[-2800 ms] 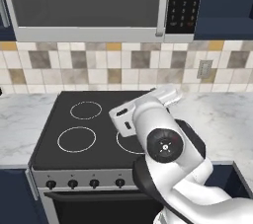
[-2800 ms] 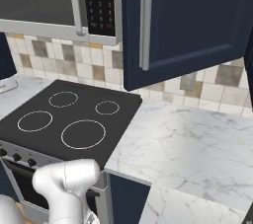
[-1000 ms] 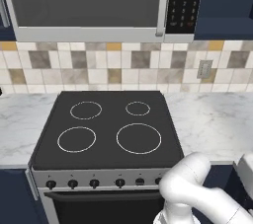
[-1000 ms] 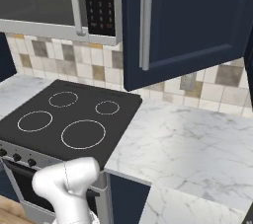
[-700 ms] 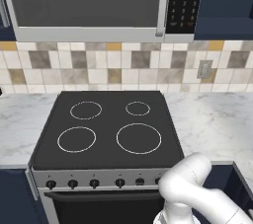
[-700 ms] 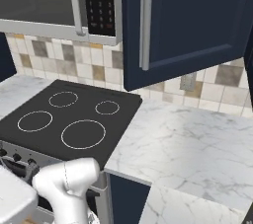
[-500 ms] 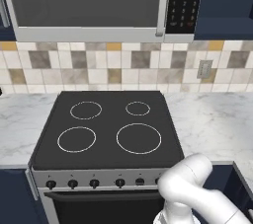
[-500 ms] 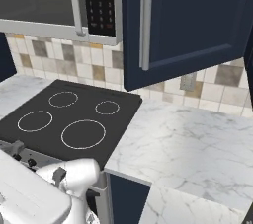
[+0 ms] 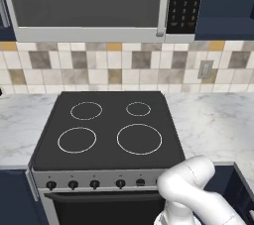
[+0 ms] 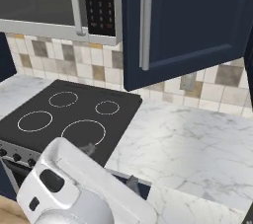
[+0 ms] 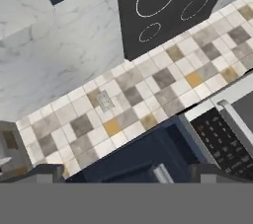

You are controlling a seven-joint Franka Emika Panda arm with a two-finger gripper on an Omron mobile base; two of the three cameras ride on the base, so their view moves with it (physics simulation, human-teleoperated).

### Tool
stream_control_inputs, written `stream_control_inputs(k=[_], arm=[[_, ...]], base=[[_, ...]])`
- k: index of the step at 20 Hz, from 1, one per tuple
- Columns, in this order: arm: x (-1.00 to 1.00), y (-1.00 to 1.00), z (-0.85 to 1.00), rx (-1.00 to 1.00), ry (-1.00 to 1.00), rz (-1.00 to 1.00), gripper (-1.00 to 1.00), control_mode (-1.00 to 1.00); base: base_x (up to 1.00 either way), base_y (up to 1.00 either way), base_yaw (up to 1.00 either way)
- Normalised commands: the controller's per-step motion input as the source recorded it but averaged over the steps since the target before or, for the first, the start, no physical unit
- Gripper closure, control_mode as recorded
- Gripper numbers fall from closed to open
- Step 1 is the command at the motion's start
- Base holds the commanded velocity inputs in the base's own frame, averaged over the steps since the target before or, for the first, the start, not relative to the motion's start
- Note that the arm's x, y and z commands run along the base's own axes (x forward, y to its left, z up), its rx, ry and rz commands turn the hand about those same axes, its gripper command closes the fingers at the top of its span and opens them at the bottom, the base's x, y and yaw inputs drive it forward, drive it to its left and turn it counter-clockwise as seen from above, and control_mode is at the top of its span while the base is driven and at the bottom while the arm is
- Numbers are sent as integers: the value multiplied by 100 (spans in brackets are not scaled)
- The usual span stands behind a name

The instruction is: Close all open cabinet doors.

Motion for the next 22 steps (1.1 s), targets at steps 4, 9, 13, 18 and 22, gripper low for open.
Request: stream_control_inputs(k=[4,9,13,18,22], arm=[[89,-75,0,21,7,0,-100,-100],[99,-43,0,13,1,0,-100,-100],[76,-28,-6,6,-3,0,-100,-100],[65,-18,-14,3,-12,3,-100,-100],[57,-21,-5,7,-12,11,-100,-100]], base=[[0,0,0],[0,0,0],[0,0,0],[0,0,0],[0,0,0]])
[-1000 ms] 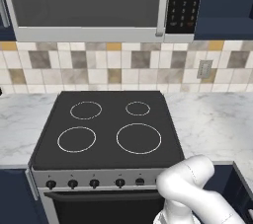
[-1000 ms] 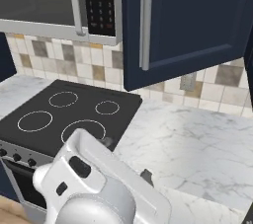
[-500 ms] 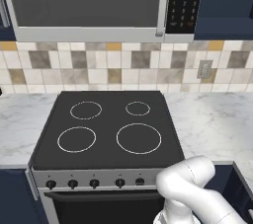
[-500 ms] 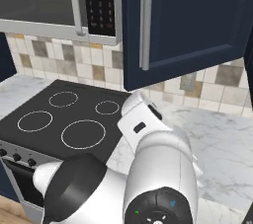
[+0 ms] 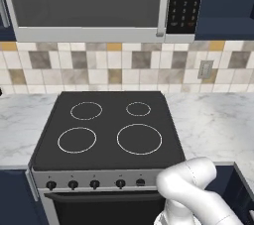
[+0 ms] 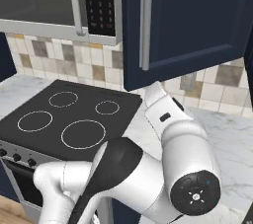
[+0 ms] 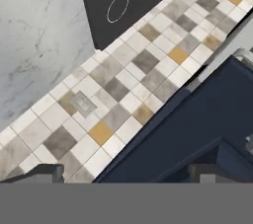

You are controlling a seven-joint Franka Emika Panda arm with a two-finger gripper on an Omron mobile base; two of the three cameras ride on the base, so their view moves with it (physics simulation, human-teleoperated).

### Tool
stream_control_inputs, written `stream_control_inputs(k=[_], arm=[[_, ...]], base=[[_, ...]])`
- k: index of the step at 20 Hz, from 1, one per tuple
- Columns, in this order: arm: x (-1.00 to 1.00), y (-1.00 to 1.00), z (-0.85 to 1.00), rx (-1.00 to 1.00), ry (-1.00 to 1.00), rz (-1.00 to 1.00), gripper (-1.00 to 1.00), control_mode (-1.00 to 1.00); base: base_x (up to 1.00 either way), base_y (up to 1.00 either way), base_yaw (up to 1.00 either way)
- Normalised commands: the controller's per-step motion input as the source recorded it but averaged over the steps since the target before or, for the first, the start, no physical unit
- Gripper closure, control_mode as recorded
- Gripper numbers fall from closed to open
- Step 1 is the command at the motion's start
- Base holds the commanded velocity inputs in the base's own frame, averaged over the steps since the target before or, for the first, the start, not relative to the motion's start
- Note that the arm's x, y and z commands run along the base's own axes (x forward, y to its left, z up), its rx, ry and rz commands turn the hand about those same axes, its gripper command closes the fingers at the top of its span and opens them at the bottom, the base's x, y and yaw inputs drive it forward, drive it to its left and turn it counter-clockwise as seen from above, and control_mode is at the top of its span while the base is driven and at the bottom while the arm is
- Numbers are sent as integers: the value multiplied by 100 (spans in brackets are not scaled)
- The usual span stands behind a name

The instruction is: Close all open cabinet doors.

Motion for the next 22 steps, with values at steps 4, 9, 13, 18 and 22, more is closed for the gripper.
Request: stream_control_inputs(k=[4,9,13,18,22], arm=[[57,-26,0,11,-3,12,-100,-100],[46,-25,7,12,0,10,-100,-100],[22,-22,23,10,0,11,-100,-100],[26,-19,20,10,0,12,-100,-100],[15,-3,25,7,0,11,-100,-100]], base=[[0,0,0],[0,0,0],[0,0,0],[0,0,0],[0,0,0]])
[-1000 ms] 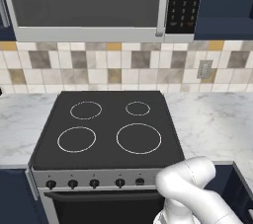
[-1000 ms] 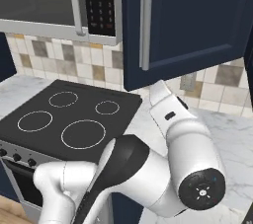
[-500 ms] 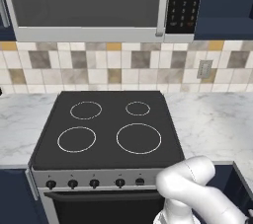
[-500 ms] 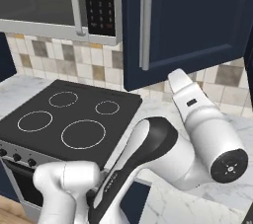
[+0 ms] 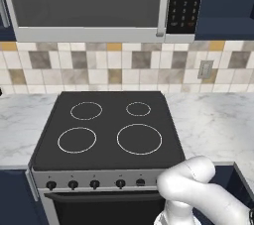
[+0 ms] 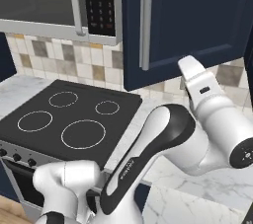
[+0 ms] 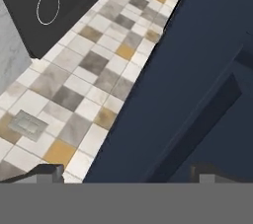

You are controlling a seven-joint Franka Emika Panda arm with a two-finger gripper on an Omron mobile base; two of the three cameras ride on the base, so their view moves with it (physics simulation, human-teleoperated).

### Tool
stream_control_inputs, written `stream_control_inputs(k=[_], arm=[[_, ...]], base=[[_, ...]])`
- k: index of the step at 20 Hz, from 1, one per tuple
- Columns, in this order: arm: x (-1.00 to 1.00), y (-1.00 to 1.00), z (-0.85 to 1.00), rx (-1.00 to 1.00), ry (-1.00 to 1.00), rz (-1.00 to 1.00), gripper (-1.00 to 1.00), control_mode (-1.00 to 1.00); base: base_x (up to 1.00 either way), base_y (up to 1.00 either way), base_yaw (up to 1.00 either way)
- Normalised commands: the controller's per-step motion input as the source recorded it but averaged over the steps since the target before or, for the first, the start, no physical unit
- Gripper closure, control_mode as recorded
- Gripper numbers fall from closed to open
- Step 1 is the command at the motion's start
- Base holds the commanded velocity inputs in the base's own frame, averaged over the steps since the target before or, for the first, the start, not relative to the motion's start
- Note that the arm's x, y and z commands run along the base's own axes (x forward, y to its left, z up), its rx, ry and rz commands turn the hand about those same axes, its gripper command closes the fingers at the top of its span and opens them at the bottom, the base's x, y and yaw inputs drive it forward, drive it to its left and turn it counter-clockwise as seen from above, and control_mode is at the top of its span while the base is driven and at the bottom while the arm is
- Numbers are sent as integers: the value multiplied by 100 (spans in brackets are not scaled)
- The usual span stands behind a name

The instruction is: Close all open cabinet doors.

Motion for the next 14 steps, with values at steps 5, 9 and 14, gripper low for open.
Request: stream_control_inputs(k=[5,9,14], arm=[[25,0,26,6,0,6,-100,-100],[48,0,15,6,1,3,-100,-100],[78,0,6,11,7,1,-100,-100]], base=[[0,0,0],[0,0,0],[0,0,0]])
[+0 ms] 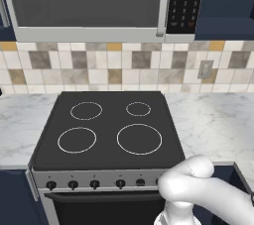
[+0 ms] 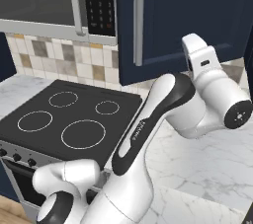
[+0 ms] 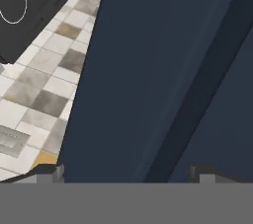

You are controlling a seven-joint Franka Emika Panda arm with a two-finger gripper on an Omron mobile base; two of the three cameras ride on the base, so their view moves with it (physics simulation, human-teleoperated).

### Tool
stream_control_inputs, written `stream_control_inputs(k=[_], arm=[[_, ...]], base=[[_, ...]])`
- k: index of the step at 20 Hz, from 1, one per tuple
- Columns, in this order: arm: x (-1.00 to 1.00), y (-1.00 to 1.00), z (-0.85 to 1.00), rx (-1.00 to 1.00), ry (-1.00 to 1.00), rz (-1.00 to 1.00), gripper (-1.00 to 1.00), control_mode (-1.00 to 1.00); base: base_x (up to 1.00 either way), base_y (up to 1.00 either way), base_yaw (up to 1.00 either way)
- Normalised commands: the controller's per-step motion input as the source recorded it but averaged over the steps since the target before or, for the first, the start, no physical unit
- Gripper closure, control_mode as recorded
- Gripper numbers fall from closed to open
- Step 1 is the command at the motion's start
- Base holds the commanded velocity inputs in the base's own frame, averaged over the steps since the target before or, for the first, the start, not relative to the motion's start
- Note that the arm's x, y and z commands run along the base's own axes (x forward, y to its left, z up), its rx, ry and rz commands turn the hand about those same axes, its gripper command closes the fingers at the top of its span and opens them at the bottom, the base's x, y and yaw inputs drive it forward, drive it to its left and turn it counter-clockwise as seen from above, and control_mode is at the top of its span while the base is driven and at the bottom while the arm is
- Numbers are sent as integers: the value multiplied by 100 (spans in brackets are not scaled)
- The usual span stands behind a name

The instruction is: Close all open cabinet doors.

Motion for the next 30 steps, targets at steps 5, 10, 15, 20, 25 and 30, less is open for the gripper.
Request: stream_control_inputs(k=[5,10,15,20,25,30], arm=[[95,0,0,13,9,1,-100,-100],[100,0,0,11,9,0,-100,-100],[100,2,-2,4,10,0,-100,-100],[100,3,-9,1,9,0,-100,-100],[100,2,-14,0,7,0,-100,-100],[98,5,-13,0,6,0,-100,-100]], base=[[0,0,0],[0,0,0],[0,0,0],[0,0,0],[0,0,0],[0,0,0]])
